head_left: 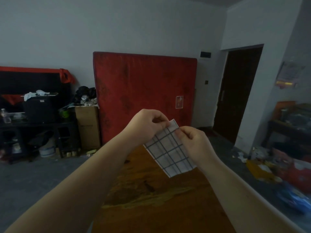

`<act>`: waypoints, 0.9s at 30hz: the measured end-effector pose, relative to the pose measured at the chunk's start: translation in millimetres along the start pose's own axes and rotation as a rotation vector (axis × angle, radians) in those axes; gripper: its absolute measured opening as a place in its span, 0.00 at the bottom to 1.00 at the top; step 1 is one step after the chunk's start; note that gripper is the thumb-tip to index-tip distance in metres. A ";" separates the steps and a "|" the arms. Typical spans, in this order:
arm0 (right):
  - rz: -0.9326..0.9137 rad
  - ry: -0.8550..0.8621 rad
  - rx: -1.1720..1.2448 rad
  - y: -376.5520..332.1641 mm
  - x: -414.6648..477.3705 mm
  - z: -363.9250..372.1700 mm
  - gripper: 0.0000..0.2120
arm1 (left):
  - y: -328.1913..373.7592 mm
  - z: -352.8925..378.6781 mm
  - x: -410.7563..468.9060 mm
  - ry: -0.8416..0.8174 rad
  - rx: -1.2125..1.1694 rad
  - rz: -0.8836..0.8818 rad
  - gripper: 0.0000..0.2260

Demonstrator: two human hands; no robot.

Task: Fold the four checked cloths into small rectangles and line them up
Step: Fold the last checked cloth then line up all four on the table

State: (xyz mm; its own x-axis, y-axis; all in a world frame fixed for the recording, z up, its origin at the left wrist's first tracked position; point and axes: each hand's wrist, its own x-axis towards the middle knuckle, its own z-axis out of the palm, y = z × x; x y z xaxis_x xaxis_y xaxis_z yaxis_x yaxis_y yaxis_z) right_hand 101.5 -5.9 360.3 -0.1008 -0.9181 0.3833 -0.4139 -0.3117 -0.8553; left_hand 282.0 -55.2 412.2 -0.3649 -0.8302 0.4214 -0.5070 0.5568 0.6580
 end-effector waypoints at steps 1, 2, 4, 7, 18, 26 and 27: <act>-0.009 -0.006 0.009 -1.0 0.1 -0.5 0.09 | 0.6 -0.1 0.8 -0.023 0.012 0.006 0.03; -0.025 -0.011 0.004 -2.3 0.6 -1.1 0.09 | 1.2 -0.2 1.4 -0.040 0.018 0.010 0.03; -0.058 -0.019 -0.034 -5.7 2.3 -2.3 0.09 | 0.6 -0.2 3.2 -0.054 0.026 0.013 0.02; -0.087 -0.007 -0.103 -7.4 5.8 -2.7 0.09 | -1.3 0.4 4.7 -0.065 0.046 0.015 0.02; -0.061 0.008 -0.174 -5.3 9.3 -1.7 0.09 | 0.0 3.9 7.1 0.041 -0.110 -0.050 0.05; -0.027 -0.001 -0.343 27.7 0.9 -17.1 0.08 | -10.8 -28.6 15.6 0.233 -0.112 -0.109 0.05; -0.018 0.001 -0.367 32.7 0.2 -18.7 0.08 | -12.7 -33.8 16.6 0.268 -0.112 -0.114 0.05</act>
State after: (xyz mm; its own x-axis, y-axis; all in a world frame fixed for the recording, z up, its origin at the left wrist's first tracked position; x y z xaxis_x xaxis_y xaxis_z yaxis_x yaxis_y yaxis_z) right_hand 71.0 -11.7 338.8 -0.0915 -0.9131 0.3973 -0.7123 -0.2188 -0.6669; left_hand 308.7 -77.0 431.9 -0.0845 -0.8728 0.4807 -0.4381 0.4658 0.7688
